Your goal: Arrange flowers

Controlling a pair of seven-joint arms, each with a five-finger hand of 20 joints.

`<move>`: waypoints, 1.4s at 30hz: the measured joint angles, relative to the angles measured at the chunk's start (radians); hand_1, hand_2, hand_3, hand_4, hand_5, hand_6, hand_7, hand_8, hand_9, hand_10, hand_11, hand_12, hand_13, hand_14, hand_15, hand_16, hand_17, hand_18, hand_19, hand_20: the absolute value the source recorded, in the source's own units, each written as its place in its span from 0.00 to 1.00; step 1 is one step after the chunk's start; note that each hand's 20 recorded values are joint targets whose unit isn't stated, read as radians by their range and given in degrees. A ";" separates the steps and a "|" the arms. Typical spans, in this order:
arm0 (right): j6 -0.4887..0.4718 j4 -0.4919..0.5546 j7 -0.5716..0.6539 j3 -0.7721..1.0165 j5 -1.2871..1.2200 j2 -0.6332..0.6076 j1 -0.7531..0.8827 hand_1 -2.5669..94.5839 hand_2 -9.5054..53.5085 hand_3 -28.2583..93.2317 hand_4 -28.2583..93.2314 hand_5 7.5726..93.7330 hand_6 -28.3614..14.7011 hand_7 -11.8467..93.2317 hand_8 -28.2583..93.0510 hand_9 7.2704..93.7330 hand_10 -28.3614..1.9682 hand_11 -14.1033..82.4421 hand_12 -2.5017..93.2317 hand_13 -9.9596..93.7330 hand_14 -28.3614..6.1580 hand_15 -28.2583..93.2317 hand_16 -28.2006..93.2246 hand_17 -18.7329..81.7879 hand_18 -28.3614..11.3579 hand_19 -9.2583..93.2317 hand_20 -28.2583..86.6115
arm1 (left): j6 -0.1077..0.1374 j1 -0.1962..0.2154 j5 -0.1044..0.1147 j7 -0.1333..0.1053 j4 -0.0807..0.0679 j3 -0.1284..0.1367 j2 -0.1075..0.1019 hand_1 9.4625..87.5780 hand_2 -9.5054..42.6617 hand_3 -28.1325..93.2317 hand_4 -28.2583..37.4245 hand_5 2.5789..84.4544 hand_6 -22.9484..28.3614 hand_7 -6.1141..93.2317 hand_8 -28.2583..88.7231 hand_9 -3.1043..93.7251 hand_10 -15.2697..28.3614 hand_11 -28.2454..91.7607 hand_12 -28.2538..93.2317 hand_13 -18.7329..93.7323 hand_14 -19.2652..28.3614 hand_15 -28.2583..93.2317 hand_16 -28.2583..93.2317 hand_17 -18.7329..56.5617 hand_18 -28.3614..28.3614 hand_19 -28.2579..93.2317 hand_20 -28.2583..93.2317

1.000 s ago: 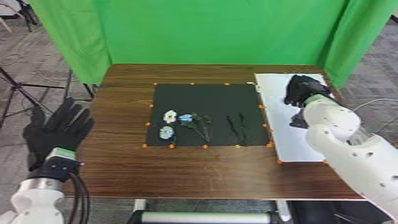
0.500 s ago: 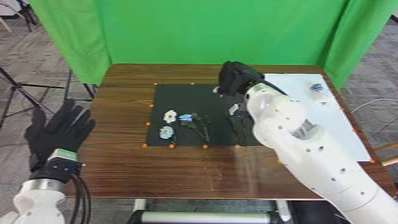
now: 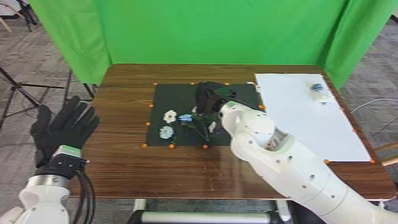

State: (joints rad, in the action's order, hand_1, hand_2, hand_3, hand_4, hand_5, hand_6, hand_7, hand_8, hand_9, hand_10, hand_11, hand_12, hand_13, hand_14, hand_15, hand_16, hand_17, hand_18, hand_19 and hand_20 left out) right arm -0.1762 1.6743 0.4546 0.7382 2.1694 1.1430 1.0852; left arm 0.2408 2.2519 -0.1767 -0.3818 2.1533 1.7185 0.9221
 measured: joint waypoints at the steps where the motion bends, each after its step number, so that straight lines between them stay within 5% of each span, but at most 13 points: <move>1: 0.000 0.000 0.001 0.003 0.000 0.000 0.004 0.64 0.00 0.80 0.00 0.79 0.67 0.46 0.28 0.95 0.70 0.25 0.47 0.80 0.69 0.62 0.59 0.55 0.16 0.92 0.57 | 0.001 0.000 0.000 0.002 0.000 0.000 0.000 0.19 0.40 0.79 0.00 0.37 0.58 0.21 0.16 0.29 0.64 0.40 0.30 0.31 0.65 0.45 0.17 0.22 0.69 0.41 0.31; 22: 0.031 -0.046 0.041 0.000 0.007 -0.004 0.025 0.59 0.00 0.83 0.00 0.64 0.64 0.41 0.21 0.79 0.62 0.26 0.40 0.73 0.66 0.64 0.57 0.52 0.16 0.89 0.54 | 0.015 0.018 0.015 0.029 0.005 0.004 0.009 0.22 0.42 0.79 0.00 0.37 0.57 0.22 0.15 0.29 0.64 0.41 0.30 0.31 0.65 0.46 0.16 0.22 0.69 0.41 0.31; 29: 0.026 -0.036 0.041 0.011 0.000 -0.008 0.028 0.58 0.00 0.83 0.00 0.60 0.65 0.37 0.10 0.76 0.60 0.31 0.35 0.73 0.66 0.66 0.55 0.53 0.16 0.91 0.55 | 0.014 0.017 0.018 0.025 0.004 0.003 0.010 0.21 0.41 0.79 0.00 0.38 0.54 0.23 0.15 0.30 0.64 0.41 0.30 0.31 0.66 0.47 0.16 0.22 0.69 0.42 0.31; 42: -0.086 -0.001 0.051 0.047 -0.018 -0.009 0.036 0.52 0.00 0.87 0.00 0.54 0.61 0.33 0.11 0.74 0.54 0.37 0.32 0.73 0.58 0.70 0.53 0.53 0.14 0.92 0.56 | 0.013 0.017 0.020 0.019 0.004 0.003 0.010 0.21 0.40 0.79 0.00 0.38 0.55 0.23 0.15 0.30 0.64 0.41 0.30 0.31 0.66 0.47 0.16 0.21 0.69 0.42 0.31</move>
State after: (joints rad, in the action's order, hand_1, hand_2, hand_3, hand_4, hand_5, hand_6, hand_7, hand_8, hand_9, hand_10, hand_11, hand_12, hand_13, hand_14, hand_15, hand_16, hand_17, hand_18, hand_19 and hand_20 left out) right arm -0.2625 1.6735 0.5053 0.7852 2.1517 1.1342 1.1215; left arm 0.2540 2.2684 -0.1562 -0.3630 2.1573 1.7215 0.9318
